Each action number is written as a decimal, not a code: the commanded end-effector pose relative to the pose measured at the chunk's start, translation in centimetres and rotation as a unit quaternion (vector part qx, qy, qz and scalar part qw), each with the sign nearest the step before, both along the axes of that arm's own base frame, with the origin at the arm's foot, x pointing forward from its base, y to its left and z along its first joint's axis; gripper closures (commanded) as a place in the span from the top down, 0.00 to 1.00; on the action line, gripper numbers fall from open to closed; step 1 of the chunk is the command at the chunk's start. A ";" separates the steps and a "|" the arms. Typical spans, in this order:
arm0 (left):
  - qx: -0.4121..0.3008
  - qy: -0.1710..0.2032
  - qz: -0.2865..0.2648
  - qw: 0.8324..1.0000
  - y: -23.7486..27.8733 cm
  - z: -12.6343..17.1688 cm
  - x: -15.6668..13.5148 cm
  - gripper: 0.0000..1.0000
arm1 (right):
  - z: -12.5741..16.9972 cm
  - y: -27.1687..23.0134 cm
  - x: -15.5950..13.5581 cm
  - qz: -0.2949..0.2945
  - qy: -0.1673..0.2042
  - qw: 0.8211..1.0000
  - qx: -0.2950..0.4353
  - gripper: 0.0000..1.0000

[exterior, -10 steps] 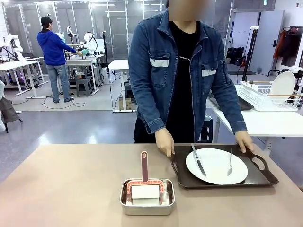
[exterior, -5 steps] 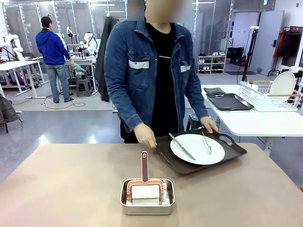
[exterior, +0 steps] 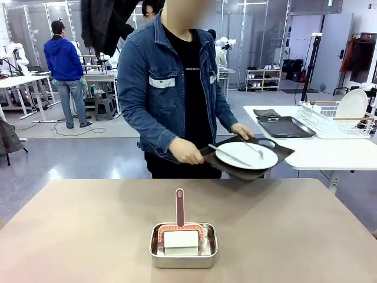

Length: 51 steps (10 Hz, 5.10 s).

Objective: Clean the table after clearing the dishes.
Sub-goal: When the right (or left) Handle tray is removed, use the right hand (or left hand) to clean the right (or left) side of the table with the Lint Roller.

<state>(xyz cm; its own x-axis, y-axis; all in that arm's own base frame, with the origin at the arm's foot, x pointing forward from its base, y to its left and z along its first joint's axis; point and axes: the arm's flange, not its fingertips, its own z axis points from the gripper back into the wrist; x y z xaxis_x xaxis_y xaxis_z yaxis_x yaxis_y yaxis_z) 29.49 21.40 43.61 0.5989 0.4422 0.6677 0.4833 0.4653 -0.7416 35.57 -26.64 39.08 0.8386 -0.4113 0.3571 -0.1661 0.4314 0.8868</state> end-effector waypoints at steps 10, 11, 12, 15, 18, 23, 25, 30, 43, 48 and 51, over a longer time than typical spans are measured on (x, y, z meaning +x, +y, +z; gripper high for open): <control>-0.008 0.003 -0.004 1.000 0.2 0.2 -0.3 1.00 | 0.3 0.0 -0.1 0.000 -0.004 1.000 0.001 1.00; -0.008 0.003 -0.004 1.000 0.2 0.2 -0.3 1.00 | 0.3 0.0 -0.1 0.000 -0.004 1.000 0.001 1.00; -0.008 0.003 -0.004 1.000 0.2 0.2 -0.3 1.00 | 0.3 0.0 -0.1 0.000 -0.004 1.000 0.001 1.00; -0.008 0.003 -0.004 1.000 0.2 0.2 -0.3 1.00 | 0.3 0.0 -0.1 0.000 -0.004 1.000 0.001 1.00; -0.008 0.003 -0.004 1.000 0.2 0.2 -0.3 1.00 | 0.3 0.0 -0.1 0.000 -0.004 1.000 0.001 1.00; -0.008 0.003 -0.004 1.000 0.2 0.2 -0.3 1.00 | 0.3 0.0 -0.1 0.000 -0.004 1.000 0.001 1.00; -0.008 0.003 -0.004 1.000 0.2 0.2 -0.3 1.00 | 0.3 0.0 -0.1 0.000 -0.004 1.000 0.001 1.00; -0.008 0.003 -0.004 1.000 0.2 0.2 -0.3 1.00 | 0.3 0.0 -0.1 0.000 -0.004 1.000 0.001 1.00; -0.008 0.003 -0.004 1.000 0.2 0.2 -0.3 1.00 | 10.1 22.9 7.1 0.256 -0.091 0.903 -0.333 1.00; -0.008 0.003 -0.004 1.000 0.2 0.2 -0.3 1.00 | 7.3 36.7 6.3 0.345 -0.148 0.810 -0.451 1.00; -0.008 0.003 -0.004 1.000 0.2 0.2 -0.3 1.00 | 9.2 35.5 7.3 0.337 -0.145 0.828 -0.423 1.00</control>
